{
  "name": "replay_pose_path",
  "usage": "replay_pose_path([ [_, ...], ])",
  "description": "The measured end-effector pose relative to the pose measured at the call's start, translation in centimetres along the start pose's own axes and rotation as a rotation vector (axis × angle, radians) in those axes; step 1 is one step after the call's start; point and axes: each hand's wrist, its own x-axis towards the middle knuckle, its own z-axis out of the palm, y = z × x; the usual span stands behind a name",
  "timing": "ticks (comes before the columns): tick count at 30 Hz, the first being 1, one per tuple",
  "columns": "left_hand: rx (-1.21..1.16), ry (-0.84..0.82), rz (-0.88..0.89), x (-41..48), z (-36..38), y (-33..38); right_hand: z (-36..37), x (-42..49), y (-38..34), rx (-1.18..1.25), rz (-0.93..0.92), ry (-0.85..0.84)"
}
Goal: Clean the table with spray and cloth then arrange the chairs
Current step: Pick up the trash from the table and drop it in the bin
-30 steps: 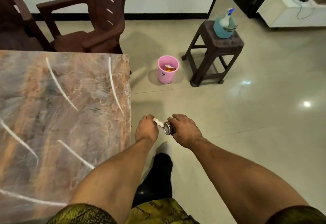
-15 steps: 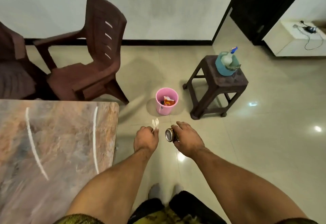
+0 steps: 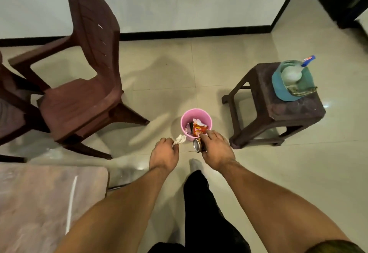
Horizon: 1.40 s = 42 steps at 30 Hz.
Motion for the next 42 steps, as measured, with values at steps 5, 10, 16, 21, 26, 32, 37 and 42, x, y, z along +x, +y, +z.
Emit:
replay_pose_path([
  [5,-0.014,-0.079,-0.076,11.1,3.1,2.9,2.7,11.0,5.0,-0.016,-0.02,-0.124],
  [10,-0.043,-0.101,-0.108,21.9,8.8,4.0,8.9,21.9,9.3,0.04,-0.046,-0.14],
  [16,-0.073,-0.136,-0.203,30.8,17.8,-0.1,20.6,30.4,12.4,0.172,0.007,-0.135],
  [21,-0.084,-0.105,-0.286,33.2,22.9,-3.9,27.7,33.6,13.6,0.197,0.075,-0.214],
  [26,-0.126,-0.113,-0.355,34.8,24.8,-5.0,30.2,36.3,13.7,0.293,0.128,-0.225],
  [32,-0.062,-0.186,-0.366,35.9,24.2,-4.9,28.9,36.9,13.3,0.477,0.22,-0.304],
  [37,0.075,-0.278,-0.347,36.1,23.8,-4.4,27.0,35.3,13.6,0.451,-0.059,-0.286],
  [42,0.063,-0.268,-0.264,36.2,24.3,-3.7,26.7,34.7,14.5,0.472,-0.168,-0.201],
])
